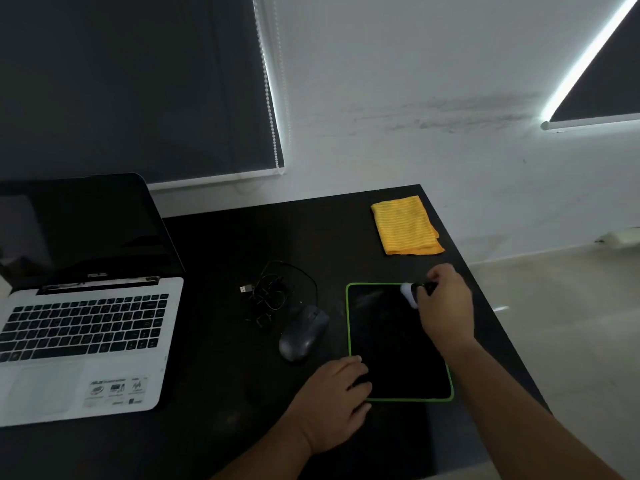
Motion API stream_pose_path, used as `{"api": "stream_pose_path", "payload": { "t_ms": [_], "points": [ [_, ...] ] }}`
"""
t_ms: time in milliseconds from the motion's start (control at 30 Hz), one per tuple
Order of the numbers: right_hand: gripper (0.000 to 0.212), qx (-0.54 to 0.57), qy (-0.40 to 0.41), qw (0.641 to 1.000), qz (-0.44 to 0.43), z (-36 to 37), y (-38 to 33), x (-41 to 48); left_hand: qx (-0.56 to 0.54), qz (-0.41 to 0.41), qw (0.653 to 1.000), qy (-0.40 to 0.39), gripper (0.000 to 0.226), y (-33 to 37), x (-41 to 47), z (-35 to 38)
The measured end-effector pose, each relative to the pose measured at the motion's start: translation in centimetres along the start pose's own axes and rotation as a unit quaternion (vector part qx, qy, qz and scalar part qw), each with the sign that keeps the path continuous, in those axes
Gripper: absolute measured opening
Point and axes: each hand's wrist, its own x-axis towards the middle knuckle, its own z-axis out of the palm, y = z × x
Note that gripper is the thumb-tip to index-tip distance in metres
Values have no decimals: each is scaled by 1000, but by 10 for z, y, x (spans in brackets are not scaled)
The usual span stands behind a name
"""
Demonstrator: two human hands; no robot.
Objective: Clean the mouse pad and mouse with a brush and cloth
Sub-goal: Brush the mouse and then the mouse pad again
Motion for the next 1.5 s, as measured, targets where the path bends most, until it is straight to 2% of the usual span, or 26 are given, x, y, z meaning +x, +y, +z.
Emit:
{"api": "stream_pose_path", "payload": {
  "t_ms": [67,167,233,300,367,433,500,600,667,733,800,867,967,1000,1100,1167,1233,1333,1400,1500],
  "points": [
    [21,-5,-26,999,-30,9,-17,-10,-1,1,1000,13,28,0,-3,3],
    [28,2,-181,973,-141,35,-43,-38,-19,-9,1000,18,27,0,-4,8],
    [31,5,-230,957,-173,43,-43,-41,-26,-13,999,15,27,-1,-4,9],
    [28,34,-167,980,-107,37,-33,-27,-33,-8,999,21,26,-2,-5,9],
    [23,35,-59,997,-27,23,-23,-11,-40,-12,999,21,25,-1,-5,9],
    [25,25,-7,1000,-15,15,-20,-6,-53,-23,998,15,27,-1,-4,8],
    [27,60,-45,997,-27,19,-28,-12,-70,-37,997,19,31,-1,-4,2],
    [33,147,-188,970,-55,31,-45,-28,-64,-114,988,83,35,-5,-4,-24],
    [33,202,-222,952,-59,40,-57,-38,-30,-257,954,154,40,-17,-6,-41],
    [33,200,-236,948,-75,53,-66,-48,-38,-405,898,170,61,-31,-10,-51],
    [34,163,-252,948,-102,65,-70,-56,-118,-459,868,150,79,-41,-15,-51],
    [33,134,-213,962,-108,70,-71,-55,-166,-463,862,126,81,-44,-16,-50],
    [30,126,-98,985,-68,64,-70,-48,-173,-471,857,114,87,-43,-17,-49],
    [30,132,-99,984,-71,63,-71,-48,-179,-476,853,115,89,-43,-17,-49],
    [30,110,-194,967,-124,69,-81,-56,-207,-486,841,117,92,-45,-18,-49],
    [28,56,-175,969,-164,73,-88,-54,-215,-487,838,117,91,-45,-19,-48],
    [29,42,-135,978,-156,73,-93,-47,-207,-488,840,114,90,-45,-19,-48],
    [33,95,-193,967,-137,74,-99,-45,-209,-493,837,117,87,-44,-19,-48],
    [32,40,-216,962,-163,77,-102,-45,-209,-490,838,119,85,-43,-19,-50],
    [28,-23,-155,972,-174,77,-102,-35,-198,-486,842,124,84,-41,-19,-50]
  ]
}}
